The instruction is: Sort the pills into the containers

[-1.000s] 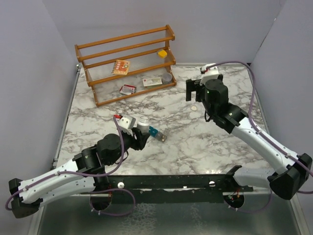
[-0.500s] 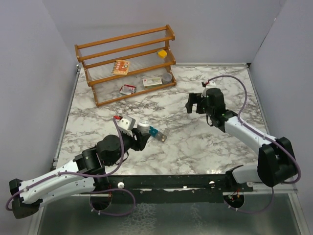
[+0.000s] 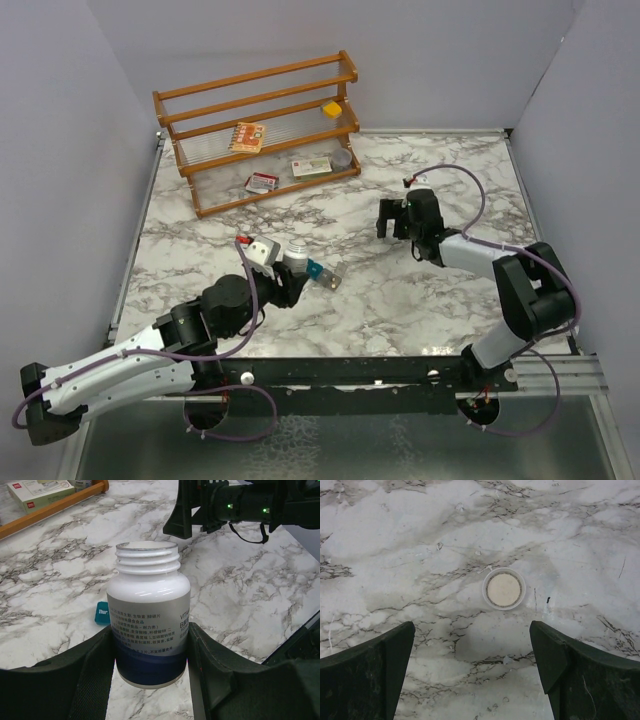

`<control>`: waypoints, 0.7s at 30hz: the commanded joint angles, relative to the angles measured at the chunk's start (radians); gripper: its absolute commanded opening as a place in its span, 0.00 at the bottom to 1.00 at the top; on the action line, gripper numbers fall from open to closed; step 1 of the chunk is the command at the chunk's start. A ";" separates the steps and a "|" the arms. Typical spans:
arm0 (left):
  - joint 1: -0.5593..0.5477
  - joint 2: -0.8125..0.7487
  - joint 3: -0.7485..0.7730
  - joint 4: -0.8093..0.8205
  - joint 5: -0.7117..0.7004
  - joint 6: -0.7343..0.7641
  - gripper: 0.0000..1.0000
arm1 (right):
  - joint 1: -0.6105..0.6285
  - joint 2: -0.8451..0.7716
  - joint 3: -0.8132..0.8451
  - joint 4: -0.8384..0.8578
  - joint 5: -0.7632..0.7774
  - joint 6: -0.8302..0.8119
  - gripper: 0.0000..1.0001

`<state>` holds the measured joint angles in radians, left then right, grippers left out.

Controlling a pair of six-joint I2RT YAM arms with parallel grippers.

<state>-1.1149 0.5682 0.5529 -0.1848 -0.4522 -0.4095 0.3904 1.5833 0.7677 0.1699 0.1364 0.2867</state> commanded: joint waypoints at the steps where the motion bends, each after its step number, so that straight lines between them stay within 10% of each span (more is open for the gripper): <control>1: -0.003 0.007 -0.003 0.047 0.014 0.010 0.00 | -0.004 0.080 0.046 0.073 0.089 -0.002 1.00; 21: -0.003 -0.026 -0.009 0.033 -0.015 0.018 0.00 | -0.005 0.210 0.113 -0.052 0.169 0.123 0.89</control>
<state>-1.1149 0.5488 0.5419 -0.1806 -0.4526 -0.4076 0.3904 1.7908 0.9127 0.1440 0.2653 0.3496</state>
